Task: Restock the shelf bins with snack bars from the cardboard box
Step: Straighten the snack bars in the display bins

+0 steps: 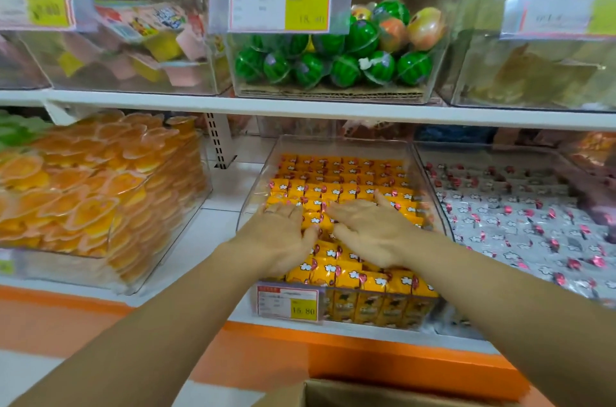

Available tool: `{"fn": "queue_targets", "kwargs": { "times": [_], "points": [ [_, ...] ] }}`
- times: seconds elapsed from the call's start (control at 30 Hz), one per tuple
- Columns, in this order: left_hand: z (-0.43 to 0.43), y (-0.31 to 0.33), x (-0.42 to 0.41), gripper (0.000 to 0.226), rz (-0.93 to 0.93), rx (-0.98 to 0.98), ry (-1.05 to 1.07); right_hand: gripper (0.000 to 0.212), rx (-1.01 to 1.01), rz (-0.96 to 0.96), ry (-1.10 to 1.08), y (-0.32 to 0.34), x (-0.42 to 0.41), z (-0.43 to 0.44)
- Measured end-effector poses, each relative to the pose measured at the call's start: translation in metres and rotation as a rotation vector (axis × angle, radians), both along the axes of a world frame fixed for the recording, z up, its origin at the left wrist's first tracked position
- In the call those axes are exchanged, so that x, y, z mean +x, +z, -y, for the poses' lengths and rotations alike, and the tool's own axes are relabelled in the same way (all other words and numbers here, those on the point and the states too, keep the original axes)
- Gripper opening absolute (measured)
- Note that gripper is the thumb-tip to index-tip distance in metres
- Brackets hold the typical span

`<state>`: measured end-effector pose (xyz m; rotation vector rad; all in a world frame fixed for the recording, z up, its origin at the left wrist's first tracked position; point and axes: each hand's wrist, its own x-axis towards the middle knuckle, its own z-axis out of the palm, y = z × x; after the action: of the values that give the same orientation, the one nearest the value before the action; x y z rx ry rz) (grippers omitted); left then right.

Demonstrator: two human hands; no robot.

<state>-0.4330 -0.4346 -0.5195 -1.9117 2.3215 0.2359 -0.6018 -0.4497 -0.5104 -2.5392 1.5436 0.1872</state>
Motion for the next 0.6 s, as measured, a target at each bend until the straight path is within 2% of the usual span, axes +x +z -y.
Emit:
{"fn": "queue_targets", "kwargs": {
  "times": [0.07,0.2,0.27,0.33,0.47,0.6],
  "points": [
    [0.003,0.001,-0.002,0.062,0.011,0.031,0.017,0.053,0.029,-0.013,-0.012,-0.002,0.003,0.003],
    [0.009,0.009,-0.002,0.057,-0.033,0.006,0.026,0.049,0.025,0.175,-0.128,0.02,-0.001,0.015],
    [0.017,0.01,-0.001,0.053,-0.055,-0.109,0.013,0.049,-0.063,0.11,-0.146,0.022,-0.005,0.023],
    [0.028,0.008,-0.004,0.055,-0.022,-0.2,-0.012,0.054,-0.057,0.024,-0.189,0.013,-0.006,0.025],
    [0.045,-0.002,-0.012,0.053,-0.048,-0.134,0.008,0.053,-0.045,0.024,-0.225,-0.001,-0.004,0.028],
    [0.04,-0.006,-0.006,0.045,-0.088,-0.17,-0.031,0.049,-0.023,0.032,-0.188,0.006,-0.008,0.024]
  ]
}}
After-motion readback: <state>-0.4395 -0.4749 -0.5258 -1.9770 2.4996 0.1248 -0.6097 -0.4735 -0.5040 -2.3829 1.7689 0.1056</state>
